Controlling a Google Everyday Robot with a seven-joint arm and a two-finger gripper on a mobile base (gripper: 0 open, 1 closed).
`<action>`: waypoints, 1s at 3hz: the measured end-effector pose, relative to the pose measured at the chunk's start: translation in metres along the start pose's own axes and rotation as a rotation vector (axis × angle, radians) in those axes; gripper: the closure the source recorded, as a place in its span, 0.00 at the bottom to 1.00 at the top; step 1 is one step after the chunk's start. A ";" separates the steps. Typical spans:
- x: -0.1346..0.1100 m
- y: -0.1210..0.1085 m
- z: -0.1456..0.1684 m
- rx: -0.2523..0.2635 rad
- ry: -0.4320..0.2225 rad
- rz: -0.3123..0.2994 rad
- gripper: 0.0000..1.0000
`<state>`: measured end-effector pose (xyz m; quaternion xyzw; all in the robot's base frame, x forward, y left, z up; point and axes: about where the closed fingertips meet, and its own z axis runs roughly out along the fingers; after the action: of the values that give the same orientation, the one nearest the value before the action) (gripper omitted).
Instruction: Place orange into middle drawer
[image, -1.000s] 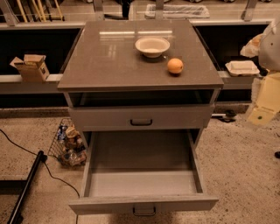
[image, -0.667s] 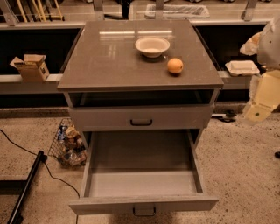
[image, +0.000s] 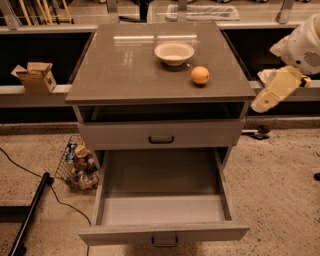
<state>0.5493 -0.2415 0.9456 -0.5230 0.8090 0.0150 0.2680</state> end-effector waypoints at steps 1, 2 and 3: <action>-0.011 -0.043 0.049 0.019 -0.107 0.094 0.00; -0.011 -0.043 0.049 0.019 -0.107 0.094 0.00; -0.019 -0.052 0.064 0.024 -0.131 0.136 0.00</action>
Offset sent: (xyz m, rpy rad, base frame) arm 0.0481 0.0045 -0.0175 0.1028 -0.0309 -0.0500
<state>0.6259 -0.2294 0.9129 -0.4617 0.8234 0.0578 0.3249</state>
